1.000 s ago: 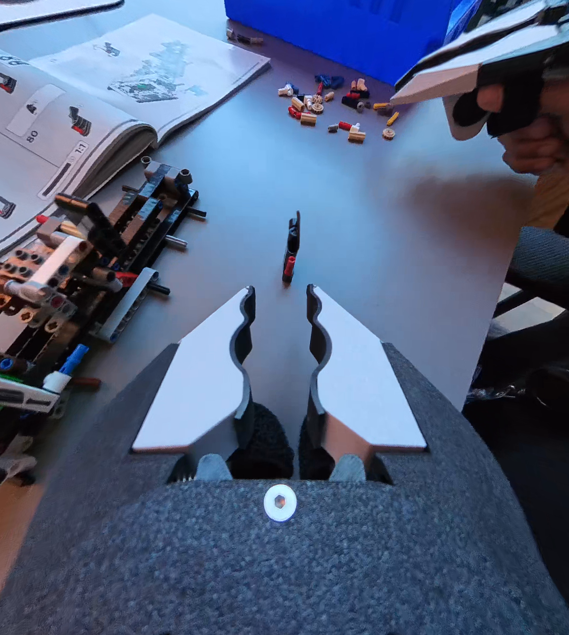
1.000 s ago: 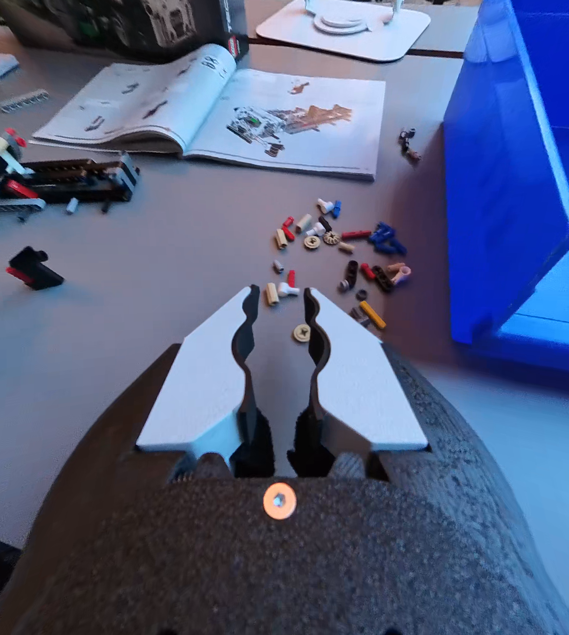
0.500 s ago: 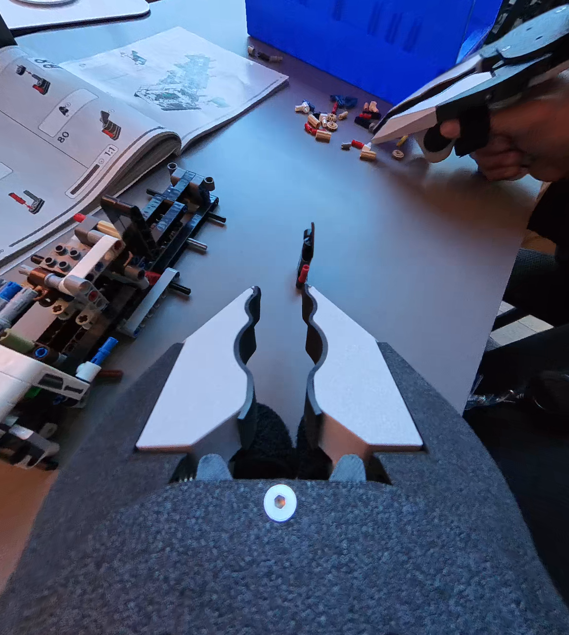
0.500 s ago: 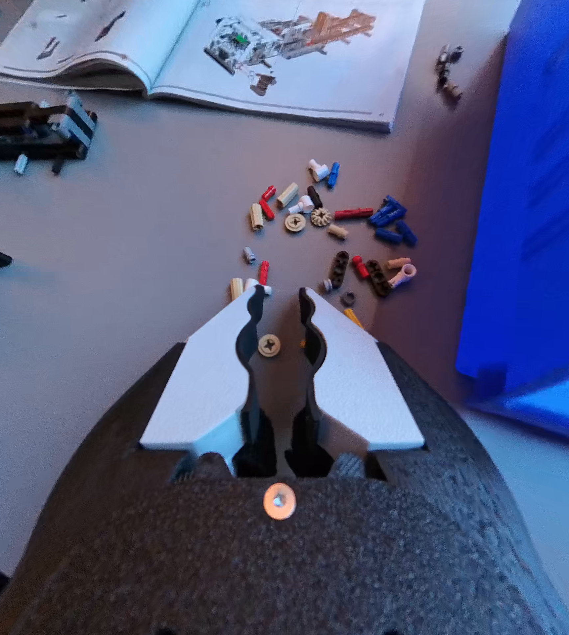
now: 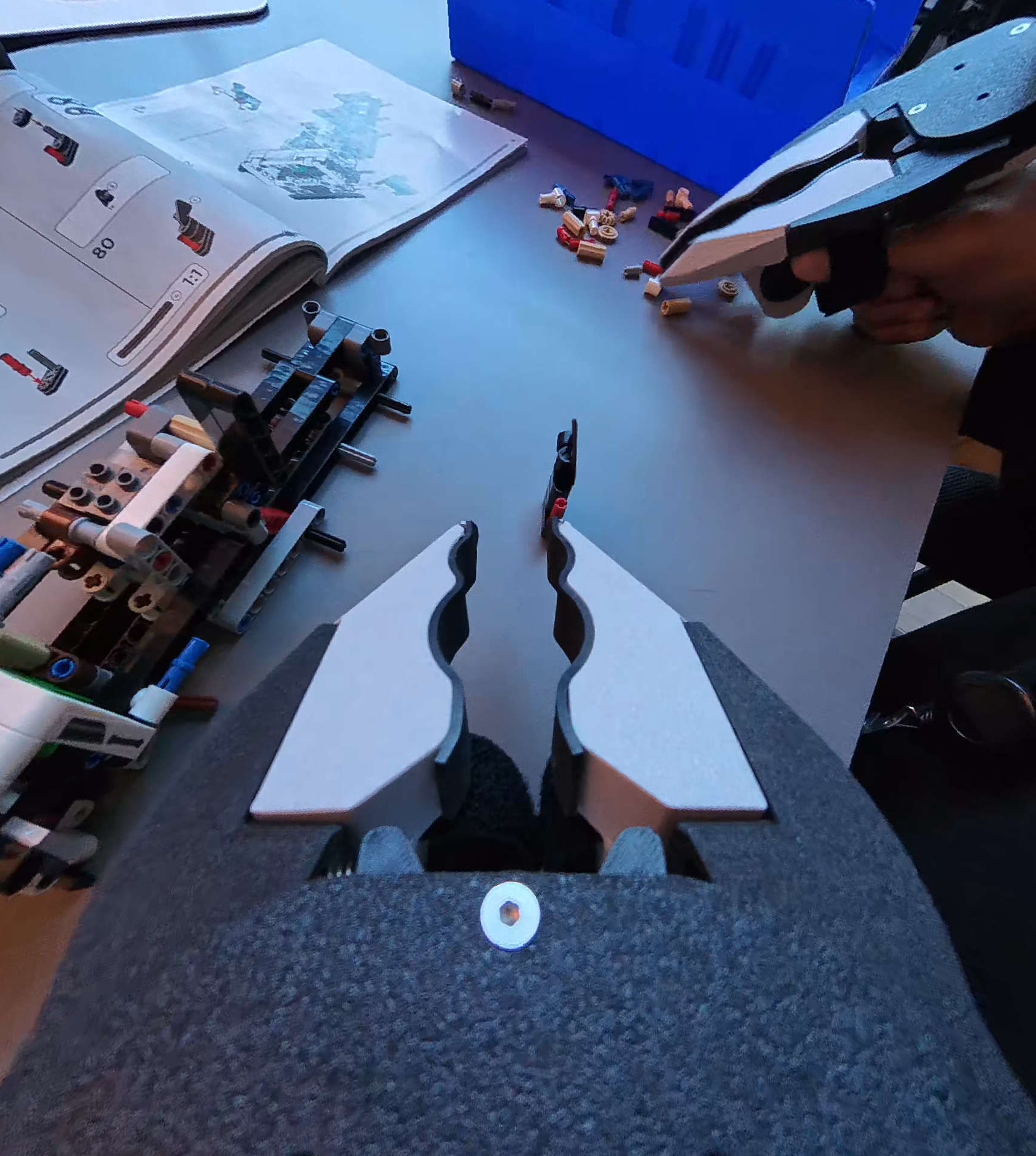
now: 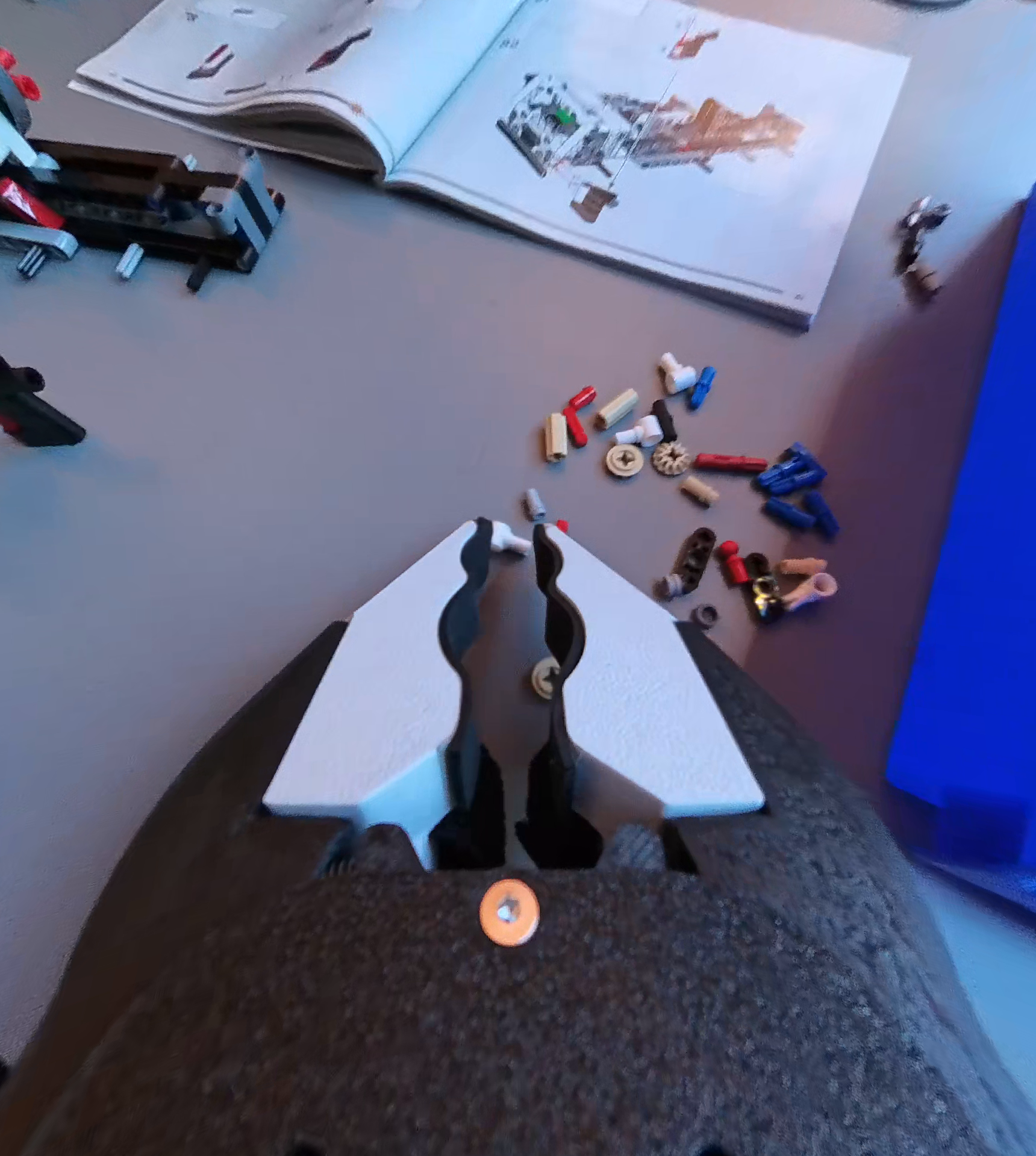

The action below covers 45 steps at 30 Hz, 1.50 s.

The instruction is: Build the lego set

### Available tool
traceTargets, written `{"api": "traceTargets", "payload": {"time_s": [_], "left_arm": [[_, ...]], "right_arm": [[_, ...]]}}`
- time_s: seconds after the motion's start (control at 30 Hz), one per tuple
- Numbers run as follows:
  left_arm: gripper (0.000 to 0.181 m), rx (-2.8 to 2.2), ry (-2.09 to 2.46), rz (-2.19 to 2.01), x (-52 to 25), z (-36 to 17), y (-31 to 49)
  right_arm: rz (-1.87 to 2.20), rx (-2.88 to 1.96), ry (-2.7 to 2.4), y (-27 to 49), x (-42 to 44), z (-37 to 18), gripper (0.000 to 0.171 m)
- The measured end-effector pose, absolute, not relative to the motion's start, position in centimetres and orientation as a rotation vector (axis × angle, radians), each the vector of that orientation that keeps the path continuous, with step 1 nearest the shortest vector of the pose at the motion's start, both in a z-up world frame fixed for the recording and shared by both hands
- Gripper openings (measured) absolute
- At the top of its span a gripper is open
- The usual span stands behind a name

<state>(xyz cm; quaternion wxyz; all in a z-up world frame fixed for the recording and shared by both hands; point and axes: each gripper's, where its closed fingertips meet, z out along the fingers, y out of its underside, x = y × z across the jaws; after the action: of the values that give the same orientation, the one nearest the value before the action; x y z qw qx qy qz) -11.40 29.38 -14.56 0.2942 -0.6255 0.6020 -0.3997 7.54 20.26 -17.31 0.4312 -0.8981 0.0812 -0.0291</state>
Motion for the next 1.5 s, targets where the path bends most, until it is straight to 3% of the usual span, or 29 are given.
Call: {"api": "traceTargets", "payload": {"time_s": [0.03, 0.23, 0.6, 0.83, 1.27, 1.5], "left_arm": [[0.021, -1.662, 1.606, -1.060, -11.4, -14.5, 29.4], [0.021, -1.664, 1.607, -1.052, -11.5, -14.7, 29.4], [0.021, -1.661, 1.582, -1.046, -12.0, -14.4, 29.8], [0.021, -1.670, 1.576, -1.053, -12.3, -14.8, 29.7], [0.021, -1.675, 1.560, -1.058, -12.7, -14.6, 30.3], [0.021, -1.697, 1.548, -1.020, -13.6, -15.0, 31.1]], "right_arm": [[-0.049, -2.266, 0.202, 20.4, 7.2, -17.7, 0.015], [-0.121, -2.313, 0.188, 20.3, 7.3, -18.4, 0.022], [-0.247, -2.289, 0.092, 20.9, 7.1, -18.0, 0.009], [-0.271, -2.305, 0.117, 20.2, 6.8, -18.2, 0.026], [-0.225, -2.292, 0.137, 20.7, 6.8, -18.1, 0.015], [0.267, -2.143, -0.342, 23.7, -7.5, -14.9, 0.015]]}}
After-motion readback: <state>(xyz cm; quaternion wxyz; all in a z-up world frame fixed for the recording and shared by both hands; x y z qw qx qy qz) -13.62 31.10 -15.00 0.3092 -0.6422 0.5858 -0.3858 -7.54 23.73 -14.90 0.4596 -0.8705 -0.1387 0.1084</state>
